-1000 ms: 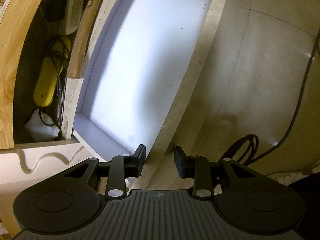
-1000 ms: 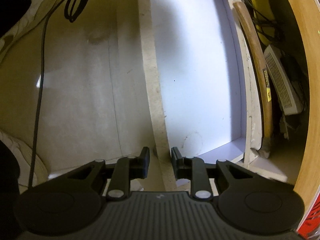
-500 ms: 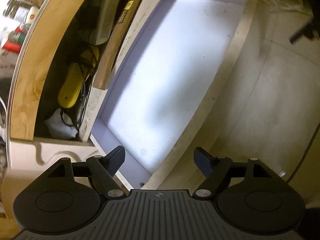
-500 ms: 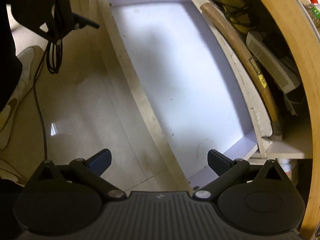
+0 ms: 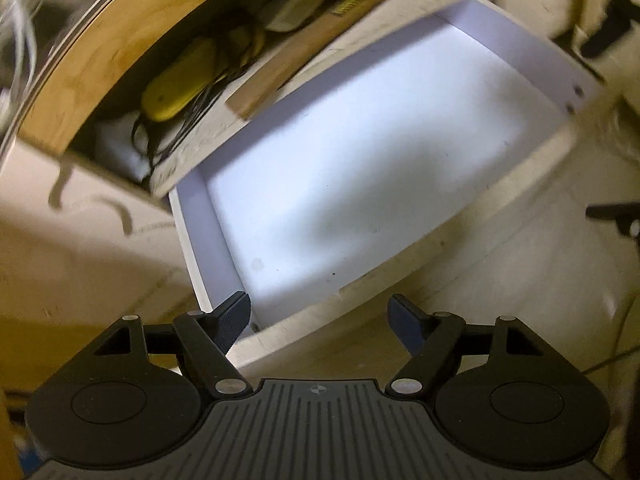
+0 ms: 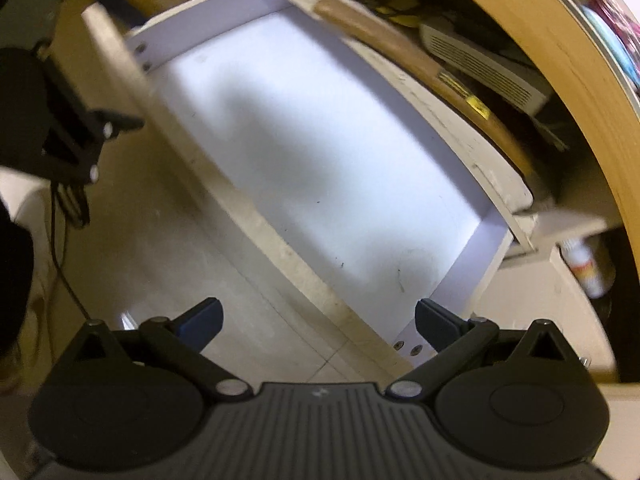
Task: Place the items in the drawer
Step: 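Pull the drawer outward with both grippers, then release it, then raise both grippers to the countertop above the open drawer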
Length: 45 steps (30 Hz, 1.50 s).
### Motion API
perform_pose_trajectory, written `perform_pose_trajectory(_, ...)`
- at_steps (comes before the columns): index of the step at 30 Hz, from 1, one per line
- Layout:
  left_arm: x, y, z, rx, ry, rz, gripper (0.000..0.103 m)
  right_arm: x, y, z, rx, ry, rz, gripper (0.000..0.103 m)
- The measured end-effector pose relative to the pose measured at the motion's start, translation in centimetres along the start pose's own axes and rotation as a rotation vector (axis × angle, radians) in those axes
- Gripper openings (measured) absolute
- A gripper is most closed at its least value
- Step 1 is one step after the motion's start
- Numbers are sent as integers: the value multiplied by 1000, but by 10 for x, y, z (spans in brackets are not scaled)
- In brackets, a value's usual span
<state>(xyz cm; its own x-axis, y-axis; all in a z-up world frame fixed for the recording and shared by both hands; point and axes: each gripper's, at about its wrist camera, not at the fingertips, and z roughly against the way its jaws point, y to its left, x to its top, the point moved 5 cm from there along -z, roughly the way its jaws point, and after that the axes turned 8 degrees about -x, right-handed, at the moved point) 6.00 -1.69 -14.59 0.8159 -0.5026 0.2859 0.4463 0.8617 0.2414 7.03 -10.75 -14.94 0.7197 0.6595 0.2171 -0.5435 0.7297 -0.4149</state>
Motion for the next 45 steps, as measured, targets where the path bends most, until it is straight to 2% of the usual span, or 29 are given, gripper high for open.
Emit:
perform_pose_trajectory(13,-8,30,9,-154,-24,489,75,-8,-45,-7,27,90,-534,103)
perform_pose_trajectory(17,-12,34,10,-215,-43,593,75,-18,-51,-11,67,130,-689,103)
perform_pose_trajectory(19,-13,32,8,-227,-36,607,75,-21,-51,-13,99,147,-733,103)
perform_pose_trajectory(26,-8,31,9,-215,-53,598,75,-19,-52,-11,88,129,-746,102)
perform_pose_trajectory(31,7,36,25,-173,-141,567,75,-14,-61,-2,42,85,-763,102)
perform_pose_trajectory(36,22,43,46,-145,-245,561,75,-4,-76,20,-31,-33,-779,103)
perform_pose_trajectory(40,35,47,66,-113,-337,546,75,7,-87,45,-103,-162,-772,103)
perform_pose_trajectory(45,51,54,98,-66,-494,535,75,18,-102,78,-199,-342,-770,103)
